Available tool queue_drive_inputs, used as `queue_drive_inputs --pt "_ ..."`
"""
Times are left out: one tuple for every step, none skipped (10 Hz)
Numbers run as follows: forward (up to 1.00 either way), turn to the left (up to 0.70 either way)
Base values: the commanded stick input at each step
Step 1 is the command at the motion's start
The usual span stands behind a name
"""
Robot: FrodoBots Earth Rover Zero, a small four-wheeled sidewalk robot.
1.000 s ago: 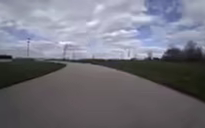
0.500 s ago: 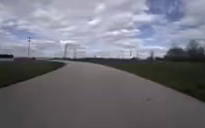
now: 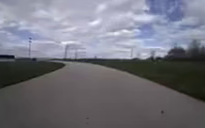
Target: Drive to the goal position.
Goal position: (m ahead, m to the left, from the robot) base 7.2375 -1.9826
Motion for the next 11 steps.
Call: queue_drive_inputs --pt "1.0 0.0" --pt "1.0 0.0" --pt "1.0 0.0" --pt "1.0 0.0" --pt "1.0 0.0" --pt "1.0 0.0" --pt "1.0 0.0" --pt "1.0 0.0" --pt "1.0 0.0" --pt "1.0 0.0" --pt "1.0 0.0"
